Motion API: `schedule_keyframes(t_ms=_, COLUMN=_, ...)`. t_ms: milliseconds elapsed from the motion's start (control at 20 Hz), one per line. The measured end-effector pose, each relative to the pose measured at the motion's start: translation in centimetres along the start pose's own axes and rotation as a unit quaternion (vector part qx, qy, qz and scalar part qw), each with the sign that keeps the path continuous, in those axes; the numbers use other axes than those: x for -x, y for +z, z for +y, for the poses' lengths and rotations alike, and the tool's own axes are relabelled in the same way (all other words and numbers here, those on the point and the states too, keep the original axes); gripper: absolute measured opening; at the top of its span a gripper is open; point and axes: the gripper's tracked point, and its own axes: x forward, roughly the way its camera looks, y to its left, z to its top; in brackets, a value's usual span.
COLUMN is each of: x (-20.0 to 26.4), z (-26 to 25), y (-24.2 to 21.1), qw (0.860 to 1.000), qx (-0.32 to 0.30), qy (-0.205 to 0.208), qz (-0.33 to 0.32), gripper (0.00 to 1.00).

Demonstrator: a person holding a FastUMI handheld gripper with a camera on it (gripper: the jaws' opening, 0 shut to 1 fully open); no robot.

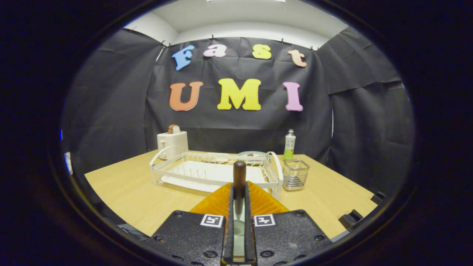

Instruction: Take the plate from the dish rack, then take the spoon from the basket and place it into the plate.

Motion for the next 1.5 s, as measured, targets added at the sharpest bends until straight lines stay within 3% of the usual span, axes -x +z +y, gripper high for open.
schedule_keyframes(t_ms=250, x=0.0, z=-1.9, y=0.2, qw=1.0, qx=-0.021, qy=-0.007, qz=0.002, gripper=0.25)
schedule_keyframes(t_ms=500, x=1.1, z=-1.4, y=0.6, qw=1.0, qx=-0.014, qy=0.022, qz=-0.002, gripper=0.59)
schedule_keyframes(t_ms=800, x=2.3, z=-2.2, y=2.0, qw=1.0, qx=0.017, qy=-0.009, qz=-0.018, gripper=1.0)
schedule_keyframes(t_ms=1200, x=5.4, z=-3.8, y=4.2, qw=0.999, qx=-0.015, qy=-0.03, qz=0.015, gripper=1.0)
schedule_keyframes(t_ms=1500, x=9.0, z=-5.8, y=7.9, qw=0.999, qx=-0.017, qy=-0.04, qz=-0.018, gripper=1.0)
